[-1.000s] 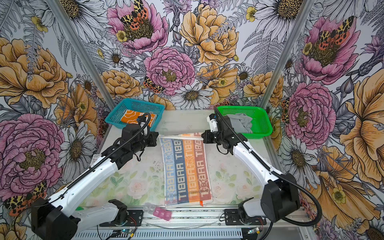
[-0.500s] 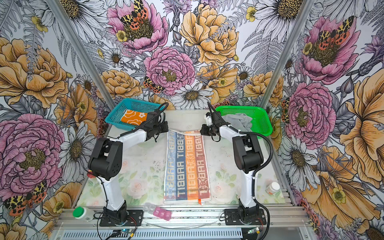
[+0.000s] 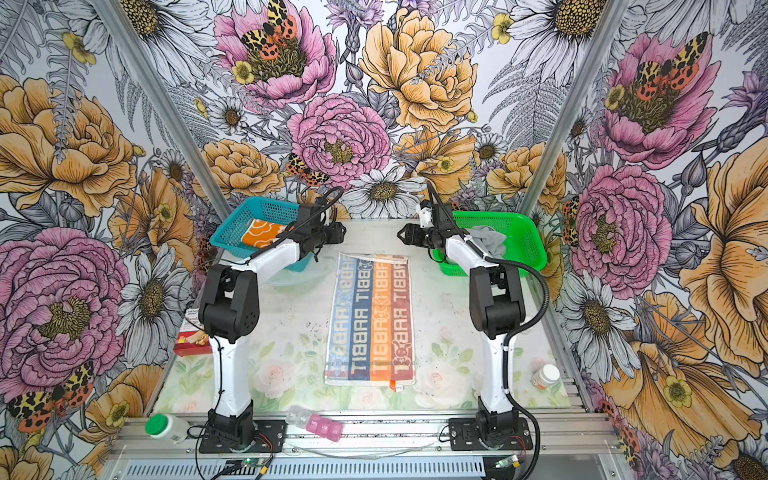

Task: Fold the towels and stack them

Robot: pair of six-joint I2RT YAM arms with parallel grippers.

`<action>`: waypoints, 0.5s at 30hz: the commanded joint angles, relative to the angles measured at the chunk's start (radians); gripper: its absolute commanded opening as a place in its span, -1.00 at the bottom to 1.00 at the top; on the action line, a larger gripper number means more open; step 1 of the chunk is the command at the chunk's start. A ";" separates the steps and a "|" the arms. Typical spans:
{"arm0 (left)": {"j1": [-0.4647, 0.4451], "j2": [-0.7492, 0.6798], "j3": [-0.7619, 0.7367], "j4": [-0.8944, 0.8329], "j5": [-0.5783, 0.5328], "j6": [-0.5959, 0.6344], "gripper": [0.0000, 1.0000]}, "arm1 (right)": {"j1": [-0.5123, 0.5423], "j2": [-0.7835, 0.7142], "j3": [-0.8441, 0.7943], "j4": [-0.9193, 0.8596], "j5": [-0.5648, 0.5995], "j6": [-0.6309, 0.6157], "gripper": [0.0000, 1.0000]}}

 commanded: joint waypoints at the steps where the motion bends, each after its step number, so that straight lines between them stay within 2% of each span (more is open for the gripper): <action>1: -0.043 -0.204 -0.166 -0.024 -0.014 0.004 0.23 | 0.041 -0.212 -0.146 0.012 0.013 0.000 0.48; 3: -0.062 -0.312 -0.279 -0.025 0.004 -0.021 0.23 | 0.065 -0.294 -0.255 0.010 0.037 0.021 0.51; 5: -0.071 -0.356 -0.355 -0.015 0.076 -0.048 0.22 | 0.083 -0.373 -0.368 0.010 0.023 0.069 0.51; 9: -0.096 -0.309 -0.334 -0.074 0.242 -0.094 0.27 | 0.211 -0.553 -0.623 0.025 0.100 0.121 0.56; 10: -0.105 -0.291 -0.321 -0.090 0.257 -0.098 0.36 | 0.249 -0.592 -0.678 0.030 0.118 0.143 0.56; 11: -0.112 -0.276 -0.311 -0.098 0.259 -0.103 0.55 | 0.279 -0.622 -0.723 0.034 0.134 0.167 0.56; 12: -0.117 -0.257 -0.298 -0.098 0.259 -0.109 0.81 | 0.314 -0.661 -0.775 0.044 0.161 0.202 0.56; 13: -0.119 -0.230 -0.279 -0.098 0.258 -0.115 0.97 | 0.350 -0.701 -0.835 0.066 0.185 0.237 0.56; 15: -0.113 -0.142 -0.215 -0.100 0.286 -0.127 0.98 | 0.411 -0.771 -0.941 0.130 0.218 0.304 0.57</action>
